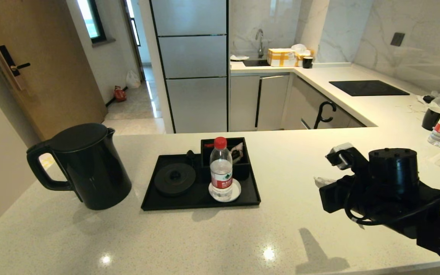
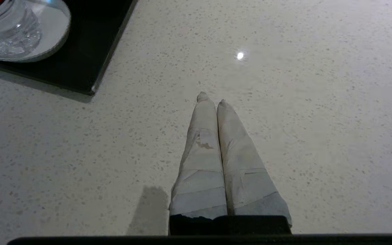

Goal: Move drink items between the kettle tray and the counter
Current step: Pick up the bottled water

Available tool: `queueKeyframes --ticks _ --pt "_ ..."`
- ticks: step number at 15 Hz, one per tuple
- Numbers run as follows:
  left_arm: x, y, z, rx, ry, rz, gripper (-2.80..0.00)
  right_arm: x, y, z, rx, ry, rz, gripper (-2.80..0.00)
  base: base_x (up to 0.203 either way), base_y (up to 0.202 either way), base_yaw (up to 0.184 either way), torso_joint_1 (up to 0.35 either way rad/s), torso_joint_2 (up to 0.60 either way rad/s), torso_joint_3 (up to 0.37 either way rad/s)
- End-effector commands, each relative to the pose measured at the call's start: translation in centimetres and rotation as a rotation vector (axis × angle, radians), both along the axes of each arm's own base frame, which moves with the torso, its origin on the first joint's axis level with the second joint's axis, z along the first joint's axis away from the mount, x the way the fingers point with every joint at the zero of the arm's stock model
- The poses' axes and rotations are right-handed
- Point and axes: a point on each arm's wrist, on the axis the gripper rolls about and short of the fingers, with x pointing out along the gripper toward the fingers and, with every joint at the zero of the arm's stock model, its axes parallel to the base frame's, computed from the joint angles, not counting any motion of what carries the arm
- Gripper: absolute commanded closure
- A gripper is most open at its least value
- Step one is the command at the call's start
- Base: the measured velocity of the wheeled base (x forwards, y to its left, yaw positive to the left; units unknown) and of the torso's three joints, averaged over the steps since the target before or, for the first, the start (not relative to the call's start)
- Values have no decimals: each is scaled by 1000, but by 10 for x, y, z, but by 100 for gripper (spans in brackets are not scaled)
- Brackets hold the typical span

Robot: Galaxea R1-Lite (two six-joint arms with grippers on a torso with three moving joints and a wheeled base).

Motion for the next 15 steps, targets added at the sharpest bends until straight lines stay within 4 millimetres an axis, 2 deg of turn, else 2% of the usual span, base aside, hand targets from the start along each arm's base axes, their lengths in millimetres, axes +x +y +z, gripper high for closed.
queueKeyframes --ticks 1,3,9,12,13,15 --pt "0 0 0 0 0 1 0 6 10 -9 -12 19 18 0 0 0 0 0 0 0" --pt "0 0 0 0 0 0 0 12 34 -5 -10 -13 65 0 0 0 0 0 0 0" --pt "0 0 0 0 0 0 0 -2 111 6 -12 -83 200 0 0 0 0 0 0 0" --pt "0 0 0 0 0 0 0 -2 126 -2 -30 -77 210 0 0 0 0 0 0 0" --pt "0 0 0 0 0 0 0 0 128 -5 -33 -74 210 -280 0 0 0 0 0 0" --pt "0 0 0 0 0 0 0 2 132 -8 -29 -75 216 -280 0 0 0 0 0 0"
